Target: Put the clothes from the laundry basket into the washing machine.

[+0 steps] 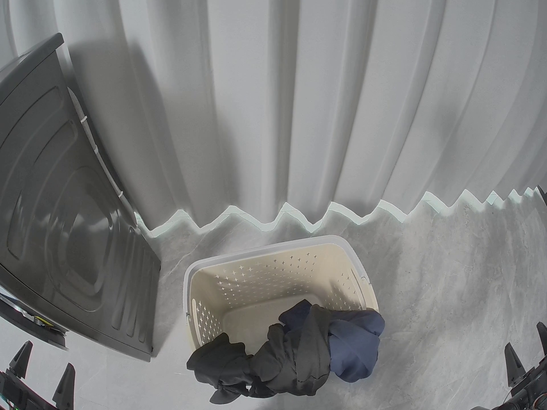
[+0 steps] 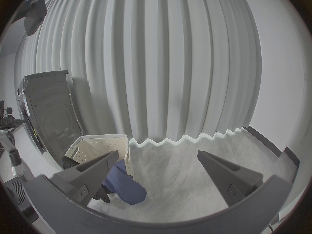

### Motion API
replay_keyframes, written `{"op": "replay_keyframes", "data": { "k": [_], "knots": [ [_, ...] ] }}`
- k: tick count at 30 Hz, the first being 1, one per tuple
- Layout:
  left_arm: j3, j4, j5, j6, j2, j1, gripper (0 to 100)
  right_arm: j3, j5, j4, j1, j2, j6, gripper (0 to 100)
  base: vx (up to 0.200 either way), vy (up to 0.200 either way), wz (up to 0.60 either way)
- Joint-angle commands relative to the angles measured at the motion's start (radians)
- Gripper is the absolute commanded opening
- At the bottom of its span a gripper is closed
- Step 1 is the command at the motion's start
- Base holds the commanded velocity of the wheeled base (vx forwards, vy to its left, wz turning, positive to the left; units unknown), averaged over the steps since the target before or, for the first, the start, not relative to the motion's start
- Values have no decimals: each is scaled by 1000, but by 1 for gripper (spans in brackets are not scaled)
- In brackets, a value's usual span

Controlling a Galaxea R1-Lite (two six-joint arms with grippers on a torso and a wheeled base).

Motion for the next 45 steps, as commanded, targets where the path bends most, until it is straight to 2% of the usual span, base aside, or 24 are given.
{"op": "replay_keyframes", "data": {
  "k": [1,6,12,21,27,36,42,45],
  "knots": [
    [16,0,-1,0,-18,0,100,15,-1,0,1,-15,0,100,0,0,0],
    [16,0,0,0,-18,0,100,15,-1,0,1,-15,0,100,0,0,0],
    [16,0,0,1,-18,0,100,15,-1,0,1,-15,0,100,200,0,0],
    [16,0,-1,1,-18,0,100,16,-1,0,1,-15,0,100,0,0,0],
    [16,0,0,1,-18,0,100,15,-1,0,1,-15,0,100,200,0,0],
    [16,0,0,1,-18,0,100,15,-1,0,1,-15,0,100,0,0,0],
    [16,0,-1,1,-18,0,100,15,-1,0,1,-15,0,100,200,0,0],
    [16,0,-1,0,-18,0,100,15,1,0,1,-15,0,100,0,0,0]
  ]
}}
